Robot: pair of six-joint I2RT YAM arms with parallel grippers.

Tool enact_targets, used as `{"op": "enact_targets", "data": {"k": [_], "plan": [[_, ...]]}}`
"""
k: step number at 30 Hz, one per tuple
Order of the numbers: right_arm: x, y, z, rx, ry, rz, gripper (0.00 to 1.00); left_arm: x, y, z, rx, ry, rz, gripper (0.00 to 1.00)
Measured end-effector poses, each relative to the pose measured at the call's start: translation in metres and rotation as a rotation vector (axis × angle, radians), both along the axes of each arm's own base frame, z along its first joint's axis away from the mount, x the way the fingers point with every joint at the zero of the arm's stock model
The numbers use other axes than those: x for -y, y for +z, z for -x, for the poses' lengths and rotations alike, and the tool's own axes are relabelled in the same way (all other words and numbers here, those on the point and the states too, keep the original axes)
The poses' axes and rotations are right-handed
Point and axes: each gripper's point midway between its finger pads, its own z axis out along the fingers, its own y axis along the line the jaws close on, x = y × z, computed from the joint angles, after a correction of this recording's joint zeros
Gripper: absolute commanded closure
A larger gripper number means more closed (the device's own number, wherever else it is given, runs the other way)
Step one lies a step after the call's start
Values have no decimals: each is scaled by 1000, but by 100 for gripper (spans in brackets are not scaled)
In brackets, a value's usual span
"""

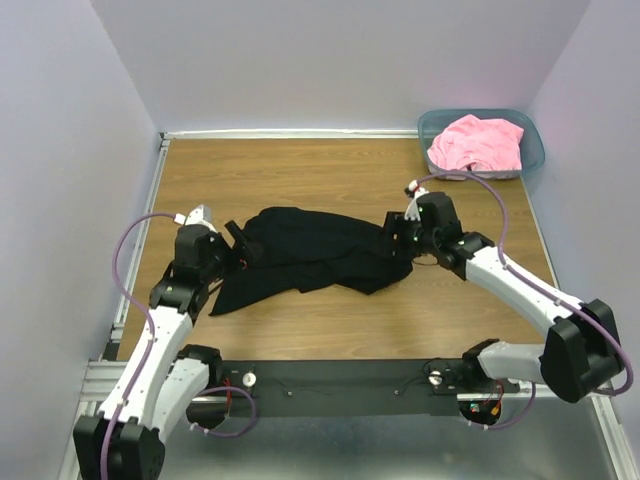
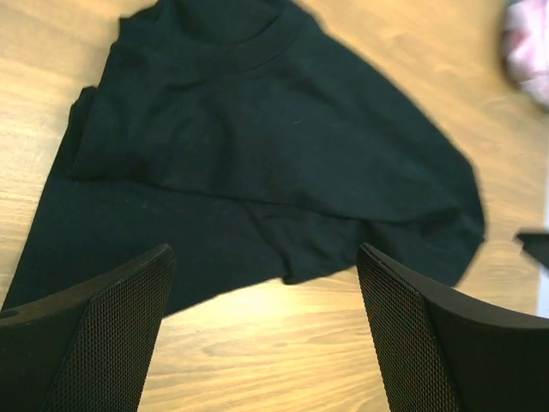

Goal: Fold and stack the t-shirts
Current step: Move the tshirt to the center of the board

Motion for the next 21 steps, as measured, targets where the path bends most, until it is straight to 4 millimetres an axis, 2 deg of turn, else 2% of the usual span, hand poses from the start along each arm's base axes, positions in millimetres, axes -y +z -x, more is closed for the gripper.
{"op": "enact_targets", "data": {"k": [5, 8, 10, 11, 14, 15, 17, 18, 19, 21], "plan": [[2, -54, 32, -185, 23, 11, 36, 1, -22, -18, -61, 14, -17, 5], [6, -72, 42, -248, 11, 27, 34, 2, -27, -31, -56, 22, -19, 5], [9, -79, 39, -257, -10, 46, 38, 3, -33, -40, -53, 22, -18, 5], [10, -83, 38, -265, -17, 57, 45, 4, -38, -45, -57, 22, -18, 5], [14, -100, 21, -305, -60, 110, 57, 6, -59, -57, -94, 18, -28, 4], [15, -104, 14, -313, -70, 122, 68, 7, -67, -62, -108, 15, -33, 4], [17, -112, -14, -323, -106, 150, 81, 9, -86, -70, -150, 4, -45, 4], [18, -113, -28, -317, -124, 156, 94, 10, -94, -73, -168, -1, -51, 3], [19, -114, -42, -309, -138, 162, 99, 11, -101, -79, -188, -9, -56, 3], [21, -112, -79, -280, -172, 163, 99, 15, -111, -92, -209, -29, -63, 2]]}}
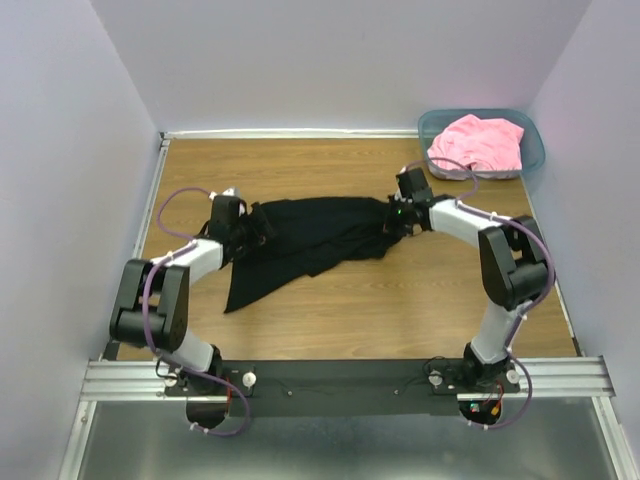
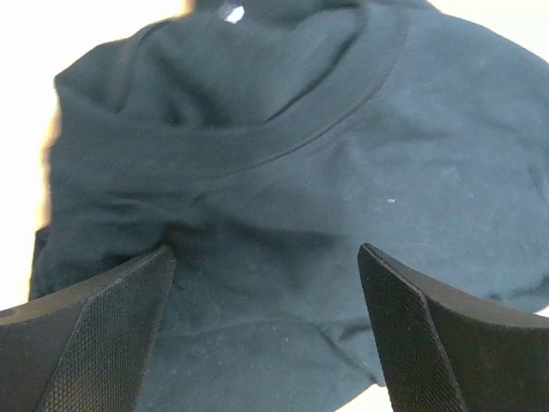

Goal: Fold and stack the t-shirts
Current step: Move the tshirt to the center of the board

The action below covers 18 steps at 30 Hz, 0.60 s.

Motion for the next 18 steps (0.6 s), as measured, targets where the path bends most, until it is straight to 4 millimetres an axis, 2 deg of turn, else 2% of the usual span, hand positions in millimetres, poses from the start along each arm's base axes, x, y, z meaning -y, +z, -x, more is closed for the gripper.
{"op": "enact_targets", "data": {"k": [4, 6, 7, 8, 12, 14, 15, 16, 18], "plan": [[11, 11, -51, 65, -62, 8, 99, 13, 9, -38, 49, -35, 27, 2], [17, 18, -68, 94, -88, 13, 99, 16, 13, -43, 63, -48, 40, 2], [21, 23, -77, 115, -101, 18, 96, 17, 16, -43, 70, -50, 44, 2], [25, 28, -83, 132, -115, 26, 72, 17, 18, -43, 76, -51, 44, 2], [35, 42, -93, 177, -128, 53, 36, 7, 51, -24, 153, -20, 27, 2], [35, 48, -90, 191, -115, 49, 29, -2, 82, -14, 235, 15, 9, 2], [34, 52, -86, 196, -111, 44, 22, -5, 92, -9, 260, 30, 0, 3], [34, 58, -81, 200, -110, 34, 20, -6, 102, -4, 283, 43, -5, 4], [34, 66, -63, 209, -93, 19, 17, 0, 107, 13, 281, 52, -18, 5]]}}
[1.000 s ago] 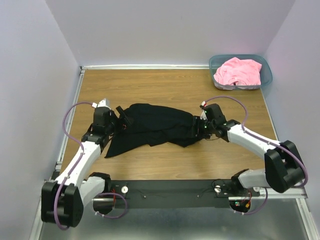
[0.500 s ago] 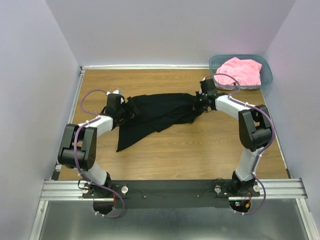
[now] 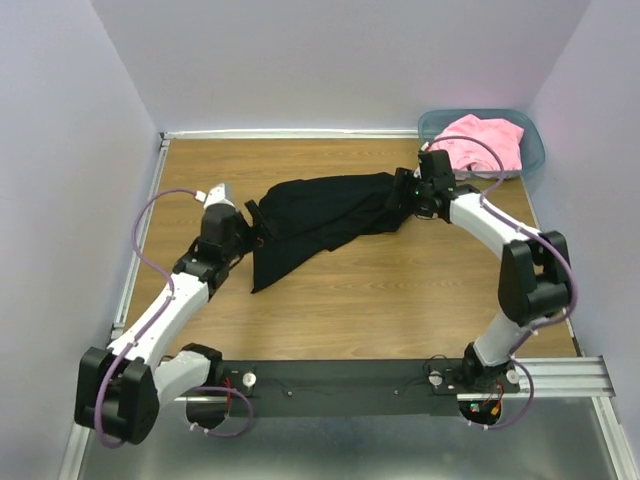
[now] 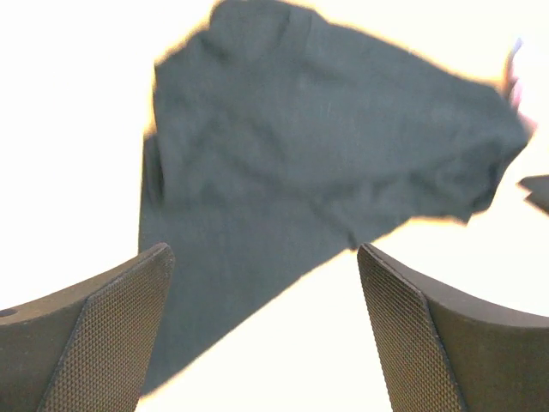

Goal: Fold and stack the t-shirts
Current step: Move the tshirt to the center of the board, then flatten the tshirt out

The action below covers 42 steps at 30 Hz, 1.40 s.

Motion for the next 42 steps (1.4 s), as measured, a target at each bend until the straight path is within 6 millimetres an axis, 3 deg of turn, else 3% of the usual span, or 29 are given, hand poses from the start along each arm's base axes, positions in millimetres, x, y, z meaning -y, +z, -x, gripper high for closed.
{"op": "enact_targets", "data": {"k": [4, 8, 18, 22, 24, 25, 27, 30, 33, 37, 38, 39, 42], "plan": [[3, 12, 36, 12, 22, -17, 14, 25, -31, 42, -131, -38, -20, 6], [6, 7, 69, -14, 47, -28, 14, 15, -77, 75, -298, 15, -54, 10], [-5, -15, 105, -99, 113, -81, 14, 8, -121, 88, -440, 50, -117, 27], [-7, -15, 112, -103, 123, -91, 14, 9, -125, 87, -442, 42, -134, 41], [-7, -13, 114, -96, 123, -96, 14, 10, -126, 86, -442, 38, -140, 61], [-7, -10, 115, -88, 123, -100, 14, 10, -126, 86, -442, 33, -145, 82], [-7, -6, 115, -78, 122, -104, 14, 13, -129, 88, -450, 19, -151, 98], [-7, -1, 116, -65, 115, -115, 14, 22, -121, 89, -437, -14, -144, 100], [-7, 5, 116, -51, 114, -120, 14, 39, -84, 75, -367, -50, -96, 100], [-6, 13, 114, -23, 108, -119, 14, 72, 17, 36, -173, -102, 12, 100], [-5, 18, 113, -7, 103, -117, 14, 82, 66, 24, -86, -121, 55, 100], [-4, 22, 112, 4, 100, -116, 14, 87, 103, 17, -15, -133, 88, 100], [-2, 34, 106, 40, 88, -111, 14, 97, 223, 13, 215, -176, 191, 100]]}}
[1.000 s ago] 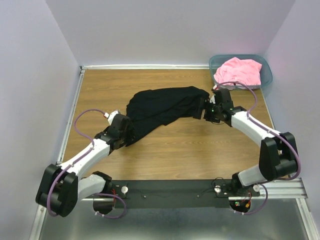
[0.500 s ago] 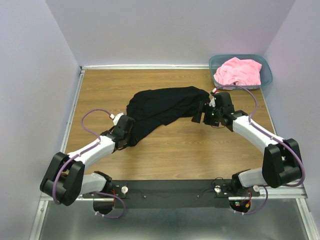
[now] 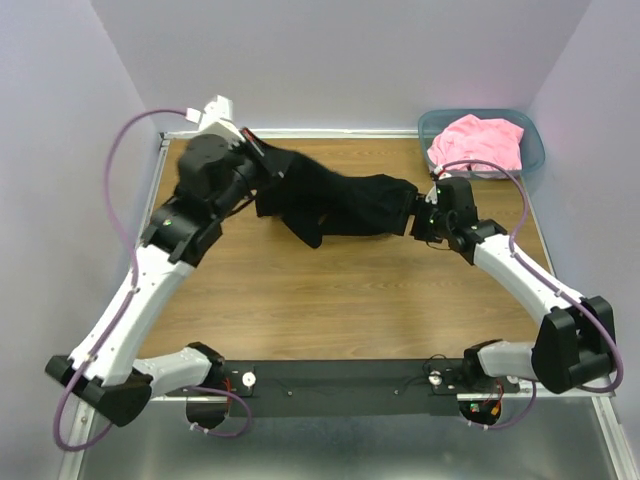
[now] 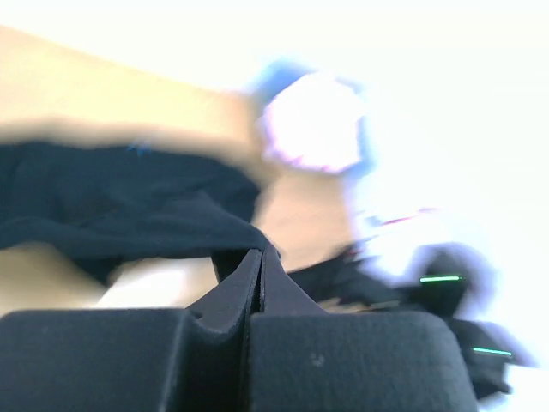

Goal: Fold and stack the t-shirts
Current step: Flatten the tshirt out

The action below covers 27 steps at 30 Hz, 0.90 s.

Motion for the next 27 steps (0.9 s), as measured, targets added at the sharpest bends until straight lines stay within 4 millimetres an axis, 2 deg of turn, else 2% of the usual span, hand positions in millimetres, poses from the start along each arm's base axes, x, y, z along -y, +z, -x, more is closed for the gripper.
{"op": "enact_targets", "data": {"k": [1, 3, 4, 5, 6, 8, 13, 16, 18, 23, 27], "plan": [[0, 5, -3, 15, -4, -1, 14, 1, 35, 5, 70, -14, 40, 100], [1, 10, -6, 32, -8, 3, 14, -2, 80, 19, 170, -30, 99, 100], [1, 11, -6, 34, -8, 5, 14, -5, 91, 26, 198, -34, 114, 100], [2, 10, -6, 32, -9, 8, 14, -7, 92, 30, 209, -34, 120, 100], [2, 9, -6, 30, -8, 10, 14, -10, 91, 34, 211, -32, 122, 100], [2, 8, -6, 26, -7, 12, 14, -14, 72, 37, 183, -23, 112, 100], [4, -4, -7, 2, -3, 39, 17, -8, -13, 18, 5, -6, 21, 100], [8, -21, -10, -34, -16, 76, 21, -13, -55, 15, -97, 14, -40, 100], [11, -38, -11, -74, -27, 106, 26, -22, -57, 14, -103, 46, -55, 100], [13, -78, -13, -160, -28, 148, 27, -44, -27, 16, -33, 112, -45, 100], [8, -96, -24, -180, -55, 99, 27, -51, -3, 22, 26, 125, -26, 100]]}}
